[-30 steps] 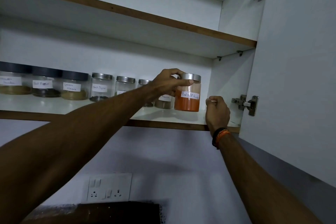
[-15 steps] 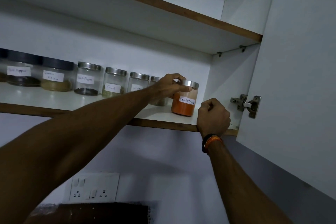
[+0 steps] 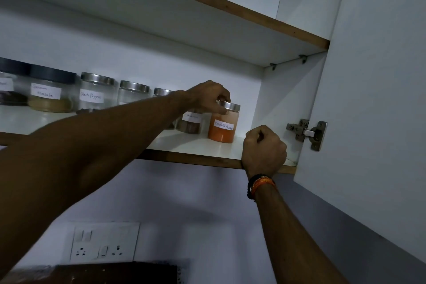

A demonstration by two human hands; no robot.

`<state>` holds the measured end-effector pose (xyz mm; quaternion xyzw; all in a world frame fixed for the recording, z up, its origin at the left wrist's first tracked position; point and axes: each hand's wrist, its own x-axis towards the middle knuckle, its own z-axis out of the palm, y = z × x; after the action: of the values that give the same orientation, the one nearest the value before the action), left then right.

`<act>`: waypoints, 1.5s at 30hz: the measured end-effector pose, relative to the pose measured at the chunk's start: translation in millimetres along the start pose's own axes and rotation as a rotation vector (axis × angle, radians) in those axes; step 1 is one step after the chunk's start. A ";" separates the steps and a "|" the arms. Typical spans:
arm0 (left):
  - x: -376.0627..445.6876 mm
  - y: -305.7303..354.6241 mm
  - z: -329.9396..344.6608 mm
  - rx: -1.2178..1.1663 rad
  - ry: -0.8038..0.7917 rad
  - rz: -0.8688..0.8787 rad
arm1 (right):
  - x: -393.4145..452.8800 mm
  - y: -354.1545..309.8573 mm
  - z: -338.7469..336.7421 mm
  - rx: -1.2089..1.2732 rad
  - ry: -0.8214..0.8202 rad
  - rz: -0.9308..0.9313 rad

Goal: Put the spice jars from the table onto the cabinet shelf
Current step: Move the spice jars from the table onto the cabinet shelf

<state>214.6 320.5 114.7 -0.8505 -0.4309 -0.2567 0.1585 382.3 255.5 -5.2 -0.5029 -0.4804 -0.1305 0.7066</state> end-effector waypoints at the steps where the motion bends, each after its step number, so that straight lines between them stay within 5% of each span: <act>1: 2.6 -1.3 1.0 0.015 -0.006 -0.001 | 0.3 0.1 0.3 -0.001 0.004 -0.001; 45: 2.2 -18.2 13.5 0.033 0.039 -0.155 | 0.7 2.2 2.8 0.044 0.001 -0.009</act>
<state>204.9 339.1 105.8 -0.8065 -0.4967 -0.2777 0.1607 382.5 259.1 -5.8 -0.4849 -0.4849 -0.1234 0.7173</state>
